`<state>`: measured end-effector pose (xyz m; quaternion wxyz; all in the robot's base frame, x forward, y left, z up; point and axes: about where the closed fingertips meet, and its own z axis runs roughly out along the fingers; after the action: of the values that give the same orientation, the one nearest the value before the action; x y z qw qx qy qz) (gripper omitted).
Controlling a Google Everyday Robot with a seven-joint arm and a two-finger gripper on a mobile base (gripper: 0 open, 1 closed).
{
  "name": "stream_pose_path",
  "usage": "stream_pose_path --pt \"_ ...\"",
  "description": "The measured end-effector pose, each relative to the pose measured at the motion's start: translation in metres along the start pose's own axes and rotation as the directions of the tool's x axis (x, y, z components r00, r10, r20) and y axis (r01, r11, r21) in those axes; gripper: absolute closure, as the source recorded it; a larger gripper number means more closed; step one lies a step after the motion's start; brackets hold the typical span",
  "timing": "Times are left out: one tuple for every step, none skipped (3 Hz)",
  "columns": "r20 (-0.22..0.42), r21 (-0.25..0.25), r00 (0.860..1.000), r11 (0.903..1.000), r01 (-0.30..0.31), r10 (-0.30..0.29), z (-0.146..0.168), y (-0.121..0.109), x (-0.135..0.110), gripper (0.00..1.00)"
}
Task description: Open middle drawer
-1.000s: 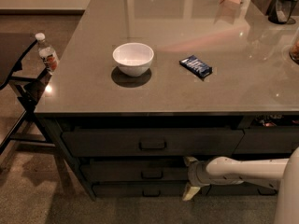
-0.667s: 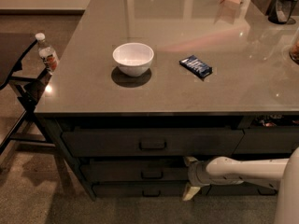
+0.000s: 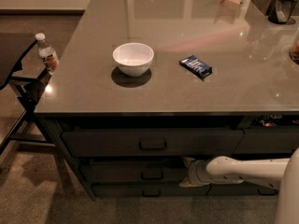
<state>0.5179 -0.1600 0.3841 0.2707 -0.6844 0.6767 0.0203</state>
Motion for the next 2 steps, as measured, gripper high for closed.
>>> stream_pose_path --pt "0.000 0.000 1.000 1.0000 0.000 0.000 0.0000 0.0000 0.0000 0.64" --pt "0.000 0.000 1.000 1.0000 0.000 0.000 0.0000 0.0000 0.0000 0.87"
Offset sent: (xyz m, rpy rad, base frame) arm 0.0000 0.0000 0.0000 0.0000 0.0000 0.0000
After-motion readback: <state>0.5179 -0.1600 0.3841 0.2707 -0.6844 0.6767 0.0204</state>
